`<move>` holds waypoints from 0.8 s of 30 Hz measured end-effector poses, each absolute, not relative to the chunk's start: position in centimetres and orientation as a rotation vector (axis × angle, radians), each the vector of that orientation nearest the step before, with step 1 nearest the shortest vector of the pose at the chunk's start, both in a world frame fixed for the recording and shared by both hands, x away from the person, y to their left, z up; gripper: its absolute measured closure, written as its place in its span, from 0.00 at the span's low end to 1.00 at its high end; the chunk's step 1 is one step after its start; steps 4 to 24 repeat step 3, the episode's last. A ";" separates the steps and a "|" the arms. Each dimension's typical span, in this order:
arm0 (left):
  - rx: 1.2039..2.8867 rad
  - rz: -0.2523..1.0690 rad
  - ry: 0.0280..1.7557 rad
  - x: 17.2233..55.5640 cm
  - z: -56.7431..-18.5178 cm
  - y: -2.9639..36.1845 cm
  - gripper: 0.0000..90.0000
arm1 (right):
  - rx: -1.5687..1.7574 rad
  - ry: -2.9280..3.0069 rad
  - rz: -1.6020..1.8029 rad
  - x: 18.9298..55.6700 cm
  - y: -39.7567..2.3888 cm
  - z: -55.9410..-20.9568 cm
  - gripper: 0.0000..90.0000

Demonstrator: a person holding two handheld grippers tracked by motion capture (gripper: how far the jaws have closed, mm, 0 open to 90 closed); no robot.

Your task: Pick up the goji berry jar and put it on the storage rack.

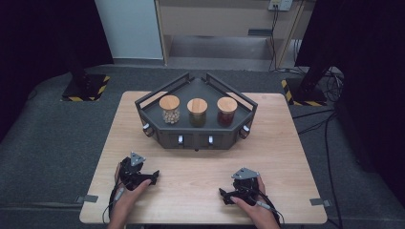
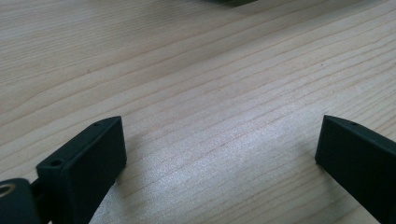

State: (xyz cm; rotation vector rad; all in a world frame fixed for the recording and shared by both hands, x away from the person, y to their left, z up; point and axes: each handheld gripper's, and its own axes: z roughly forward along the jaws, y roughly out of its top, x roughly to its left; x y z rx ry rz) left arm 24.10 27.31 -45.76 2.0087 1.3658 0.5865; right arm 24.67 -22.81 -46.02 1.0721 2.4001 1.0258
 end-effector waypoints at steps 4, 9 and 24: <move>2.009 0.585 1.366 24.1 -45.7 27.3 0.01 | 1.074 2.400 1.025 24.7 -22.8 -46.0 0.01; 2.009 0.585 1.366 24.1 -45.7 27.3 0.01 | 1.074 2.400 1.025 24.7 -22.8 -46.0 0.01; 2.009 0.585 1.366 24.1 -45.7 27.3 0.01 | 1.074 2.400 1.025 24.7 -22.8 -46.0 0.01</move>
